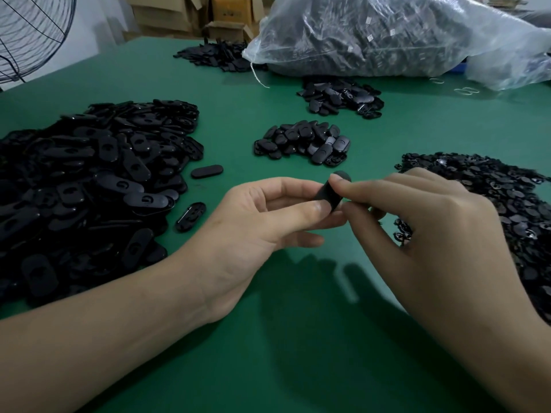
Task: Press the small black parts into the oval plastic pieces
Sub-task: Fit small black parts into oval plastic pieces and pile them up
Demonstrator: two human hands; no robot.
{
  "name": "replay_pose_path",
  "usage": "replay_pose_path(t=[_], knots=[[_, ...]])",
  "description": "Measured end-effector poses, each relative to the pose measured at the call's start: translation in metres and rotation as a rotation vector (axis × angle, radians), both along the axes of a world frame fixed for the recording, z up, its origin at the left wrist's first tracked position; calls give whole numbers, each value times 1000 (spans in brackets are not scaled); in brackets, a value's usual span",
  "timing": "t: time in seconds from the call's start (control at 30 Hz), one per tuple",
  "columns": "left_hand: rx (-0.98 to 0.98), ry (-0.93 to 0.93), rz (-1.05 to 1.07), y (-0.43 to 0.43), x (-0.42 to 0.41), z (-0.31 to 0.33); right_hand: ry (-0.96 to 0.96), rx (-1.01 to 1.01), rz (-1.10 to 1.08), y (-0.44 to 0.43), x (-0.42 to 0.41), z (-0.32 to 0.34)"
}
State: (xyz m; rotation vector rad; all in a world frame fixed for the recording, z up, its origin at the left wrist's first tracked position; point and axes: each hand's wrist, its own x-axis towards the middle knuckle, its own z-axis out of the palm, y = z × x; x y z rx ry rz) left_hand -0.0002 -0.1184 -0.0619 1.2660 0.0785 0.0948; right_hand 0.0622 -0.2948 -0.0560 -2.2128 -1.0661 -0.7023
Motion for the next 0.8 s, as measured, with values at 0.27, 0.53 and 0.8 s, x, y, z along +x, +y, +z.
replay_pose_path(t=[0.27,0.53,0.8], knots=[[-59,8,81,1,6,0,158,-59,78,7,-9,-6],[103,-81,134,1,5,0,261,87,120,3,-6,0],[215,-174,185,-4,0,-2,253,187,77,1,-7,3]])
